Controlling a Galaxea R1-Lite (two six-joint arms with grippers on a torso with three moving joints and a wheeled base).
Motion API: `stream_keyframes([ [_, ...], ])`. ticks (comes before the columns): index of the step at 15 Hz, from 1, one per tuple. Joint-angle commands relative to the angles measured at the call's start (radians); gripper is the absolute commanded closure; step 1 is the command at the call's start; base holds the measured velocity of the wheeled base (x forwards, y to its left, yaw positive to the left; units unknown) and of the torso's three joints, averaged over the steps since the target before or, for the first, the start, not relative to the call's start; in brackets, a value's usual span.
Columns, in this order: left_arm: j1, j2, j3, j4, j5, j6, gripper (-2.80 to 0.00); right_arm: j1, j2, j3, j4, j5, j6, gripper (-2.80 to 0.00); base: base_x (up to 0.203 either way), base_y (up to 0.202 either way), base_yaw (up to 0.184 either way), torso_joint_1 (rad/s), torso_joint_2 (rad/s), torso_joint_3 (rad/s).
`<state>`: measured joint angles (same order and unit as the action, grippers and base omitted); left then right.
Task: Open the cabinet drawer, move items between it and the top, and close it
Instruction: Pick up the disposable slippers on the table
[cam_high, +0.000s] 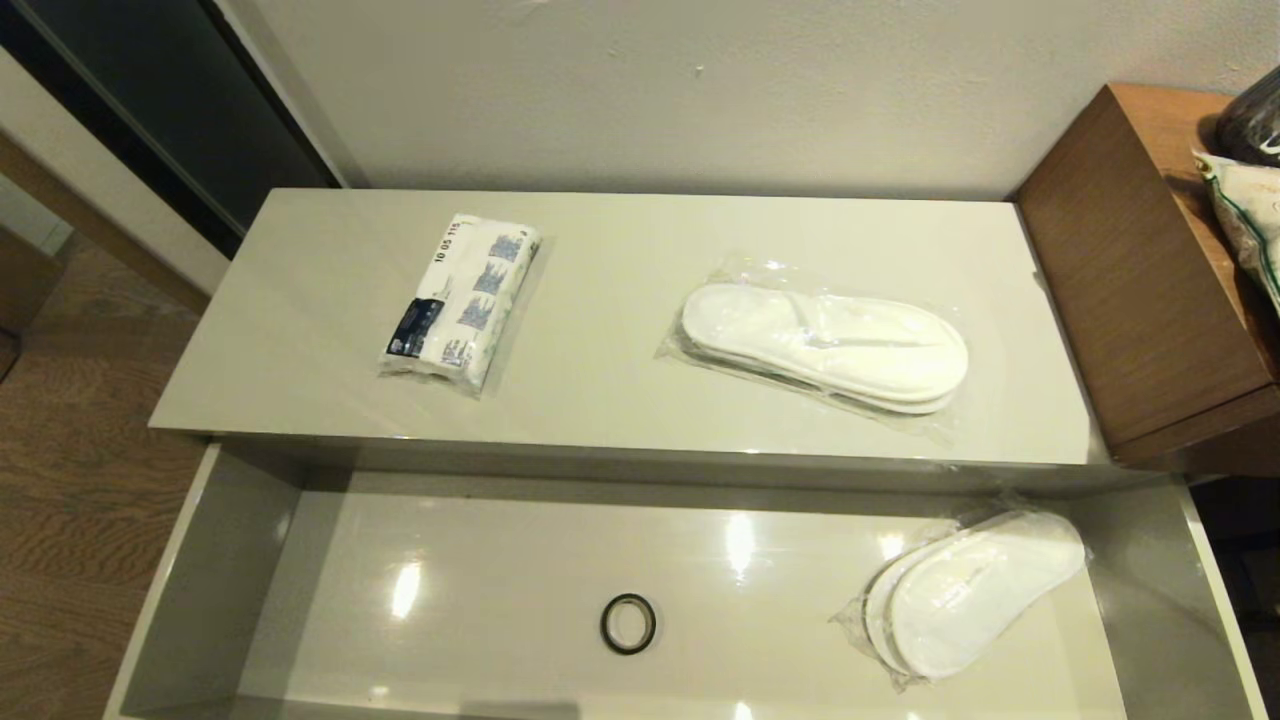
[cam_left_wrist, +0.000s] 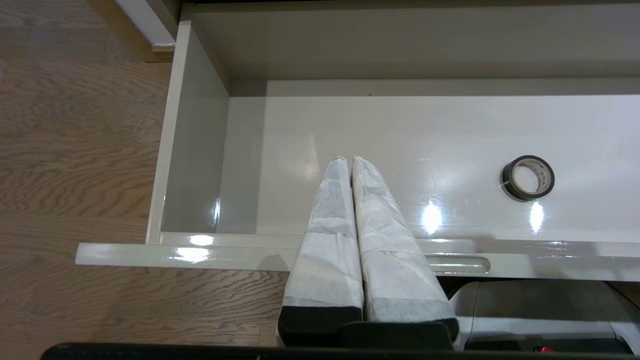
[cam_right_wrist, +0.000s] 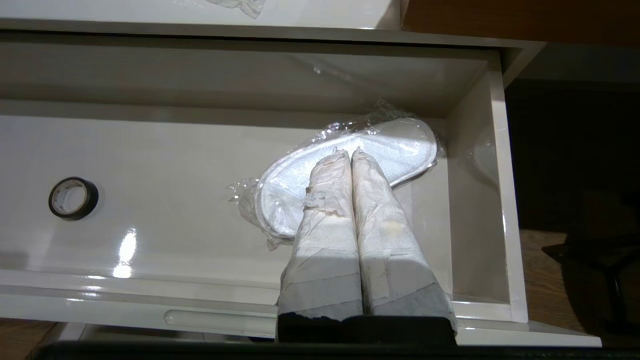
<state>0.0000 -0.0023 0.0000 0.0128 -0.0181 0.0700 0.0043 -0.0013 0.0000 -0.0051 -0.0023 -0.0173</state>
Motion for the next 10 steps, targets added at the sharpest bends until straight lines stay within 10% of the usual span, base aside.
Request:
stream_keyframes([
  [1, 0.0, 0.002, 0.0, 0.001, 0.0, 0.001, 0.0, 0.0, 0.001, 0.0, 0.003, 0.001, -0.009, 0.0, 0.0, 0.0, 0.0, 0.0, 0.0, 0.0],
  [10, 0.0, 0.002, 0.0, 0.001, 0.0, 0.001, 0.0, 0.0, 0.0, -0.011, -0.014, 0.001, -0.033, 0.0, 0.0, 0.0, 0.0, 0.0, 0.0, 0.0],
])
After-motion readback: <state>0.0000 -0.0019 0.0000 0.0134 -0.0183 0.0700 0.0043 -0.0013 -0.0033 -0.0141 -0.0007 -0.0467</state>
